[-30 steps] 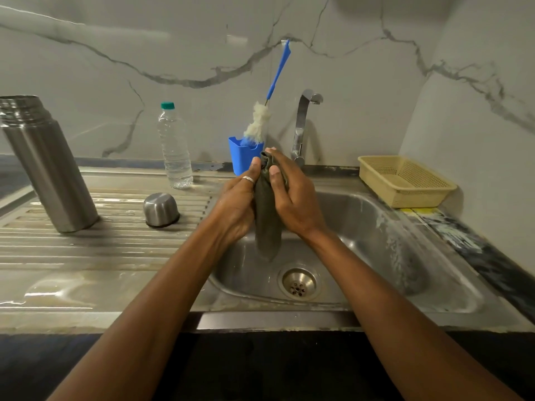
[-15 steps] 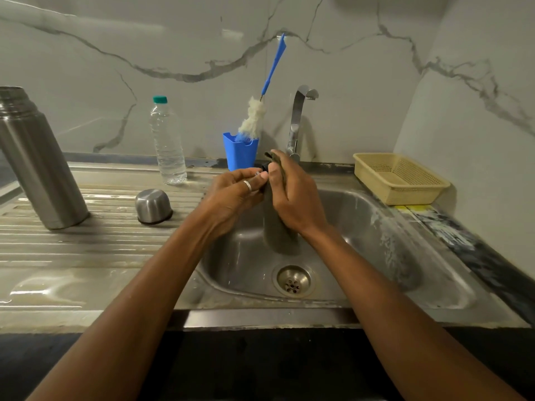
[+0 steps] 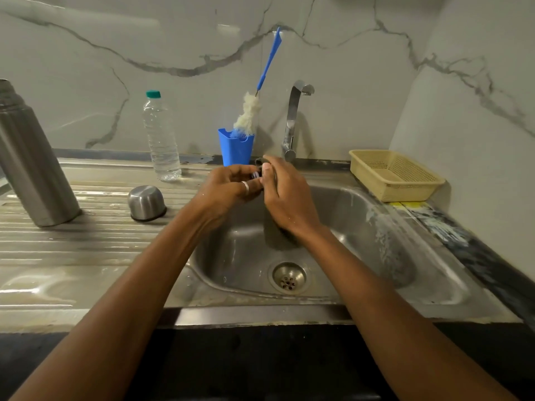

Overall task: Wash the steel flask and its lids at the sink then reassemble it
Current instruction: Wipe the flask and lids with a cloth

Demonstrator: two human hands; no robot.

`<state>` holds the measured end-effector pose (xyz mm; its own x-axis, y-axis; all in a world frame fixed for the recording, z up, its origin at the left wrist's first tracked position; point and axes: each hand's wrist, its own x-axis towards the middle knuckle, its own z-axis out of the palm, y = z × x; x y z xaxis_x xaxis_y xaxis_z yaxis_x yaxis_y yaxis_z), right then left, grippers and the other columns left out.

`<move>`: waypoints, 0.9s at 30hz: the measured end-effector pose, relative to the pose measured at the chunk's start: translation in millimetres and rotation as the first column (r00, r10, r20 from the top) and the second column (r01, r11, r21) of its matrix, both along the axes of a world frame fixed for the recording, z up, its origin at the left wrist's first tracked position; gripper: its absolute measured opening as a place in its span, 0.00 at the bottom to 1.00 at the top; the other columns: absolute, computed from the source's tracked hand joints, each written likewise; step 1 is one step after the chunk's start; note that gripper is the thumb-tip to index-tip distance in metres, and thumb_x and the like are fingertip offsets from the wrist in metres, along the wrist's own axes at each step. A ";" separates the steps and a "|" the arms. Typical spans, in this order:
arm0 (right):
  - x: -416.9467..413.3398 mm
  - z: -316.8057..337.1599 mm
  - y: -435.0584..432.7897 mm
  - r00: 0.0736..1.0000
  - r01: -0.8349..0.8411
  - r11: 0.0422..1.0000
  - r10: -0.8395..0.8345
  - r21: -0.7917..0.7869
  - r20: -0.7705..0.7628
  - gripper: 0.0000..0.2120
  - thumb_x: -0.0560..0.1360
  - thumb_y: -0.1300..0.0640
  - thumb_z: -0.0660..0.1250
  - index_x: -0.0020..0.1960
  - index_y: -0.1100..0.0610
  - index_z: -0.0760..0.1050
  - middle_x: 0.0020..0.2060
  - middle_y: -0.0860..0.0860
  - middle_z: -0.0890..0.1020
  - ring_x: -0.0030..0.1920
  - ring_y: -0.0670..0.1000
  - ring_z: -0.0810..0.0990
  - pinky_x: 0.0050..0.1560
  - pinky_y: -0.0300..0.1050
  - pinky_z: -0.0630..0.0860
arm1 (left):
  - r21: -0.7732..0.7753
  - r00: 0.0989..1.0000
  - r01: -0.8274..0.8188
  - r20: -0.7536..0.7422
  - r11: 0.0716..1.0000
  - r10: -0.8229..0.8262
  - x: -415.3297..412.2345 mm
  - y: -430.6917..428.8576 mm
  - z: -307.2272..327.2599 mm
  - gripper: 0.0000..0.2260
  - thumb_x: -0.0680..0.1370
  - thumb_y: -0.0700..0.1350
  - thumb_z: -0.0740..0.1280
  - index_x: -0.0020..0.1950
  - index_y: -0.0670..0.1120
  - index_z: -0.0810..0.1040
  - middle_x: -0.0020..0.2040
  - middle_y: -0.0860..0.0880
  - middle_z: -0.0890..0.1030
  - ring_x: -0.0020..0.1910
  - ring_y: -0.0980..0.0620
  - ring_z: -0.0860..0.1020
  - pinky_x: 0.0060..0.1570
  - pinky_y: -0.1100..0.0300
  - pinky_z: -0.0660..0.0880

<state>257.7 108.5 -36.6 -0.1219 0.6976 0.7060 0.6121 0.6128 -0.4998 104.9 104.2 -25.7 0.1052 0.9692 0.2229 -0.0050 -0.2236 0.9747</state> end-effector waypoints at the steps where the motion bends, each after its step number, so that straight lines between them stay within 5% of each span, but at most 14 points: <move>1: 1.3 -2.3 4.0 1.000 -0.027 1.000 0.027 0.012 0.012 0.13 0.85 0.50 0.54 0.59 0.53 0.76 0.49 0.49 0.81 0.48 0.47 0.79 0.48 0.41 0.72 | -0.009 1.000 0.000 0.017 1.000 0.000 -0.1 -0.3 -0.6 0.11 0.75 0.39 0.74 0.57 0.45 0.83 0.53 0.42 0.85 0.53 0.47 0.84 0.55 0.55 0.81; 4: -0.8 3.9 6.9 0.996 -0.045 0.967 0.025 -0.250 -0.080 0.15 0.85 0.51 0.55 0.46 0.53 0.75 0.38 0.48 0.80 0.39 0.44 0.77 0.41 0.39 0.72 | 0.020 0.996 0.001 -0.091 1.000 0.000 -1.4 -6.2 -2.3 0.12 0.75 0.37 0.75 0.57 0.47 0.84 0.49 0.48 0.86 0.50 0.52 0.84 0.49 0.61 0.81; 7: 3.1 14.8 9.7 0.924 -0.254 0.693 -0.032 -0.674 -0.382 0.19 0.81 0.50 0.55 0.49 0.60 0.81 0.41 0.58 0.84 0.41 0.54 0.81 0.49 0.54 0.80 | 0.050 0.985 0.031 -0.173 0.998 -0.022 0.3 -13.1 2.5 0.15 0.74 0.34 0.75 0.59 0.47 0.83 0.48 0.53 0.86 0.49 0.59 0.84 0.46 0.68 0.79; 10: 18.6 22.4 6.3 0.751 -0.612 0.354 -0.020 -0.707 -0.660 0.19 0.80 0.54 0.55 0.54 0.64 0.81 0.40 0.64 0.82 0.40 0.60 0.82 0.48 0.56 0.82 | 0.081 0.978 0.081 -0.197 0.993 -0.064 4.1 -16.0 3.3 0.18 0.73 0.33 0.76 0.61 0.43 0.82 0.51 0.51 0.86 0.52 0.58 0.84 0.51 0.65 0.80; 12: 20.3 23.9 2.6 0.709 -0.664 0.304 -0.033 -0.683 -0.704 0.17 0.81 0.55 0.55 0.53 0.62 0.80 0.37 0.60 0.80 0.37 0.59 0.81 0.39 0.52 0.83 | 0.093 0.986 0.067 -0.162 0.993 -0.051 5.9 -16.8 3.7 0.17 0.73 0.33 0.75 0.61 0.43 0.82 0.51 0.50 0.86 0.51 0.58 0.84 0.49 0.66 0.79; 15: 11.1 22.8 3.5 0.682 -0.594 0.447 -0.160 -0.669 -0.713 0.18 0.85 0.50 0.53 0.51 0.61 0.77 0.33 0.58 0.80 0.31 0.54 0.79 0.32 0.47 0.79 | 0.107 0.996 -0.028 -0.079 0.994 0.037 8.0 -14.9 4.2 0.16 0.74 0.36 0.76 0.60 0.45 0.83 0.52 0.48 0.85 0.50 0.57 0.84 0.48 0.66 0.80; 20: 3.2 14.9 3.7 0.914 -0.082 0.751 -0.205 -0.656 -0.349 0.28 0.85 0.39 0.50 0.53 0.58 0.81 0.47 0.56 0.85 0.48 0.55 0.83 0.54 0.51 0.80 | -0.003 0.996 -0.072 0.060 0.997 0.072 3.3 -6.0 -0.5 0.14 0.76 0.43 0.73 0.62 0.43 0.81 0.55 0.44 0.85 0.57 0.46 0.84 0.58 0.52 0.81; 23: 6.2 11.4 4.3 0.969 0.103 0.879 -0.194 -0.466 -0.153 0.28 0.85 0.40 0.51 0.48 0.59 0.80 0.41 0.53 0.83 0.44 0.53 0.81 0.48 0.49 0.77 | -0.051 0.997 -0.035 0.073 0.998 0.039 1.7 -5.0 -4.2 0.13 0.79 0.45 0.70 0.61 0.41 0.81 0.56 0.42 0.84 0.58 0.45 0.83 0.57 0.53 0.82; 27: 2.9 6.9 1.1 0.976 0.072 0.953 -0.128 -0.293 -0.178 0.24 0.86 0.43 0.51 0.43 0.55 0.75 0.33 0.47 0.78 0.35 0.44 0.77 0.37 0.38 0.70 | -0.182 0.981 0.037 0.193 0.983 -0.001 8.2 -6.3 -4.1 0.14 0.82 0.46 0.66 0.60 0.38 0.82 0.58 0.38 0.82 0.56 0.46 0.83 0.51 0.59 0.83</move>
